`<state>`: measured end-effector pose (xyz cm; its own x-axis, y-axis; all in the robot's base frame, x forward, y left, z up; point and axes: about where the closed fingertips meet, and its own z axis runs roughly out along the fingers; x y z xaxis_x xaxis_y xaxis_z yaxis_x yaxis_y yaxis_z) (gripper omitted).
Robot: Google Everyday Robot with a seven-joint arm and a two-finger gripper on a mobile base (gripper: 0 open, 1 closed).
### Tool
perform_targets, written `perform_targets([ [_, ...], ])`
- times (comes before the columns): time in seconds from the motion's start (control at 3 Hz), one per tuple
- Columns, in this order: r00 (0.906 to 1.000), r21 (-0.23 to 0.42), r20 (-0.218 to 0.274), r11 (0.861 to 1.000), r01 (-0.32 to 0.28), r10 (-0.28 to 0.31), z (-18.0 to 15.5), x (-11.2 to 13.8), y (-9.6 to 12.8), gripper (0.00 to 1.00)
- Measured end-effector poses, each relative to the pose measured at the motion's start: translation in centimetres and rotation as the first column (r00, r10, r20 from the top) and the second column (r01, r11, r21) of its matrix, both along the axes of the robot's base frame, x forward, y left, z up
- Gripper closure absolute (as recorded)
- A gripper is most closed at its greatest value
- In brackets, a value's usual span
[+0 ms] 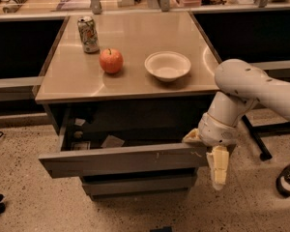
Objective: Open top drawer
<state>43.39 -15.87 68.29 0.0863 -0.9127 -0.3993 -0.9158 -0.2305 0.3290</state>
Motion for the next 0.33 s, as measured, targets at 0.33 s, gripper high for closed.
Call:
perform_targets([
  [0.33,1.0,0.0,0.0,1.0,0.0,0.0,0.0,0.0,0.0,0.0],
])
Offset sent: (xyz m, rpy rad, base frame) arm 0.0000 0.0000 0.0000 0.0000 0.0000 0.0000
